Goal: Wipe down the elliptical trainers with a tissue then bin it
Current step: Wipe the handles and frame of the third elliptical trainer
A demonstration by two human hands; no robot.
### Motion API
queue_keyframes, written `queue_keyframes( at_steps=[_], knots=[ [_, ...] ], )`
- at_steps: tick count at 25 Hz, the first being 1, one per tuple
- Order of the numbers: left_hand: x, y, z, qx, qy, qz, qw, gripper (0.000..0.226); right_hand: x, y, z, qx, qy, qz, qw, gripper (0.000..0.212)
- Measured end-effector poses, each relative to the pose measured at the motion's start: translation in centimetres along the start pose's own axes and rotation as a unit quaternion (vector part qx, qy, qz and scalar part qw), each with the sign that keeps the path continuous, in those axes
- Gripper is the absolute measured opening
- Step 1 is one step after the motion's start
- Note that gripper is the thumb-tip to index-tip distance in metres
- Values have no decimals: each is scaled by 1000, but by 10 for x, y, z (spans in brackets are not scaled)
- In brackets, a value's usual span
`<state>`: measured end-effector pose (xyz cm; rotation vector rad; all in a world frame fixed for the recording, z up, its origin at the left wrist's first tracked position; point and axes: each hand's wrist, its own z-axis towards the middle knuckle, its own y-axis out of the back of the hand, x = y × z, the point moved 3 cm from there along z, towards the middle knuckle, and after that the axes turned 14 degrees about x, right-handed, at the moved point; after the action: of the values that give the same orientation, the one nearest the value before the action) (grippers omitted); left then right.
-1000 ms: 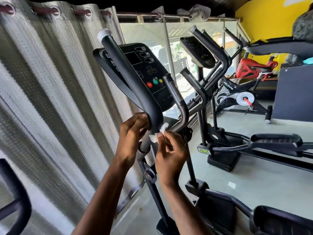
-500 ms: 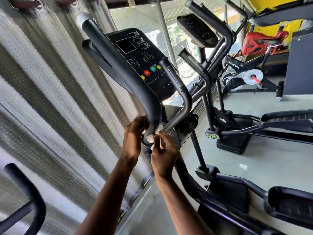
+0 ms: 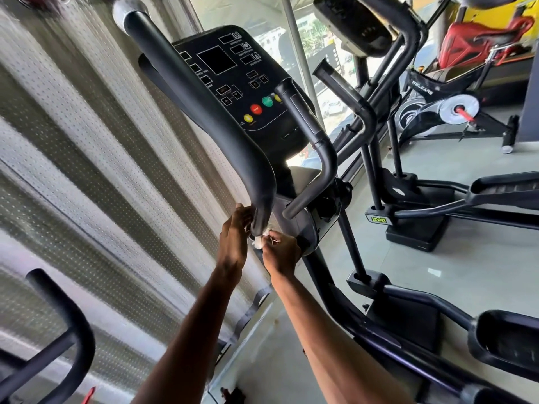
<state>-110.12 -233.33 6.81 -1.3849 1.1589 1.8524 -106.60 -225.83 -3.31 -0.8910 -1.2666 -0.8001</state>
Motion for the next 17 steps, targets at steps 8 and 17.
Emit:
queue_keyframes(
  at_steps=[8,17],
  knots=[
    [-7,-9,-3,-16,6,-15,1000,47,-3,8,8,10,59,71,996,32],
    [-41,-35,-14,-125,-67,-90,986,47,90,71,-32,116,137,234,956,26]
  ],
)
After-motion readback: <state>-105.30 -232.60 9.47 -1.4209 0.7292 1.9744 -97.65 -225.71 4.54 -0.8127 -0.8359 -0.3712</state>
